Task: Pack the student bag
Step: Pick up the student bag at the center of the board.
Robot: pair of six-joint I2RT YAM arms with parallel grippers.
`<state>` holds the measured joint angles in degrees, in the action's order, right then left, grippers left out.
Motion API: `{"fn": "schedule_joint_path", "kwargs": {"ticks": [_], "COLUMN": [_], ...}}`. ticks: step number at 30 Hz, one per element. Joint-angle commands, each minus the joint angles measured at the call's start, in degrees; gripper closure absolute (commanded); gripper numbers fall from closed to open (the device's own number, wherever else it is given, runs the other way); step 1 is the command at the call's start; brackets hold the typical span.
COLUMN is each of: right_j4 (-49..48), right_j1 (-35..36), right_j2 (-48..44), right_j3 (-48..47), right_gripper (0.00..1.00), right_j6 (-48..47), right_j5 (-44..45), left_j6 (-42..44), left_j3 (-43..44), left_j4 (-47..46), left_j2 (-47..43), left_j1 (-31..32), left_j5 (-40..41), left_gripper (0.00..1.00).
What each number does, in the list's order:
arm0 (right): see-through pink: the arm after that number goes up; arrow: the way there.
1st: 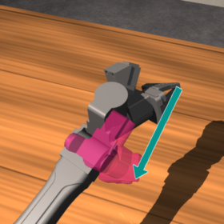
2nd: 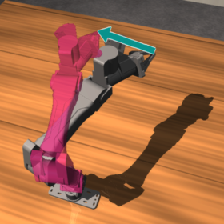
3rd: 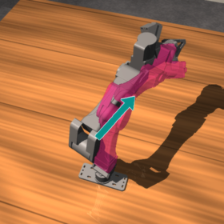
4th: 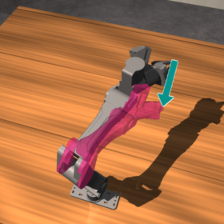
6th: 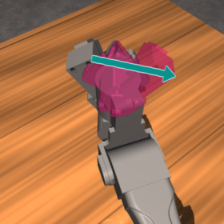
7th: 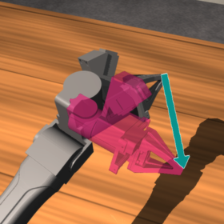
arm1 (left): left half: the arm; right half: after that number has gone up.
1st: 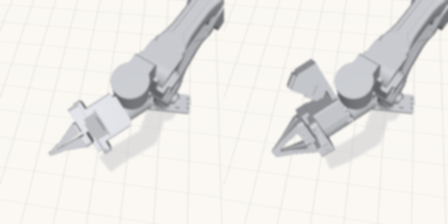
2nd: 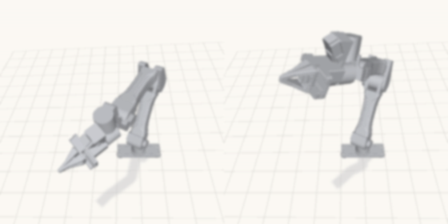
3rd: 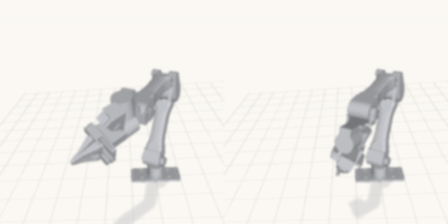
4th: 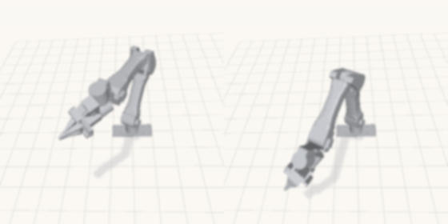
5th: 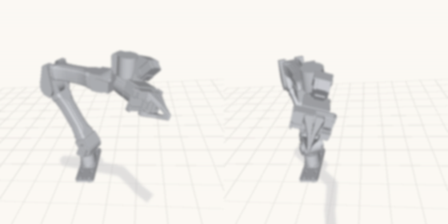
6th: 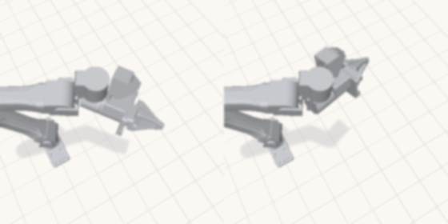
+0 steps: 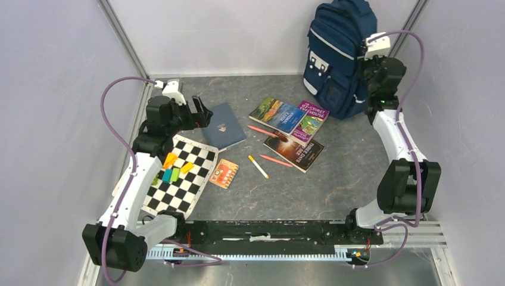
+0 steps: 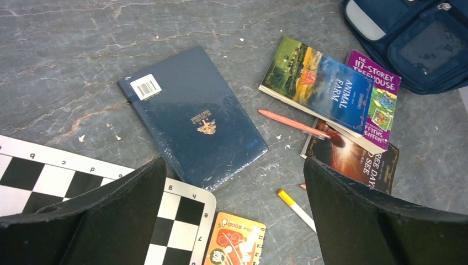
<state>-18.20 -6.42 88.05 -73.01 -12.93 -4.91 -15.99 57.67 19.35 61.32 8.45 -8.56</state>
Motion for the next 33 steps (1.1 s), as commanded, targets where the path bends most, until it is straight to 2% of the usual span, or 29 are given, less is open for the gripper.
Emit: {"fn": "schedule_joint_path", "kwargs": {"ticks": [1,6,10,17,20,24,29,33], "right_j4": [-7.42,-8.95,-5.62,-4.37,-3.55,-2.16,-0.95,0.92], "right_j1": [3.79,4.54,4.85,4.93,4.99,5.01,4.98,4.97], "right_j2": [-5.82,-8.95,-10.07,-15.54,-17.98,-20.76,-24.3,-26.6], "right_j3": [-1.96,-3.76,-7.22,-5.1,-3.96,-2.49,0.42,1.33], "right_gripper": [1.0,1.0,1.0,1.0,1.0,1.0,1.0,1.0], "right_j6": [-1.71,-1.75,-1.75,-0.29,1.26,3.6,5.74,6.16], "right_j5": [6.71,8.64,8.07,9.5,10.14,9.83,10.02,9.75], "left_j6": [-0.07,-0.33,-0.23,0.2,1.87,5.1,8.22,8.17], "left_j3": [-0.46,-0.82,-1.14,-2.62,-2.79,2.34,8.89,14.04], "left_j4": [-3.66,-4.57,-5.32,-9.24,-11.76,-13.97,-26.36,-34.09], "left_j2": [-1.24,-1.39,-1.79,-1.73,0.02,5.12,14.03,24.08], "left_j1": [0.17,0.22,0.25,2.77,7.48,15.63,24.71,28.46], "left_j5": [-2.98,-4.58,-5.45,-10.39,-11.04,-12.0,-13.61,-16.42], "left_gripper": [0.0,0.0,0.0,0.0,0.0,0.0,0.0,0.0]}}
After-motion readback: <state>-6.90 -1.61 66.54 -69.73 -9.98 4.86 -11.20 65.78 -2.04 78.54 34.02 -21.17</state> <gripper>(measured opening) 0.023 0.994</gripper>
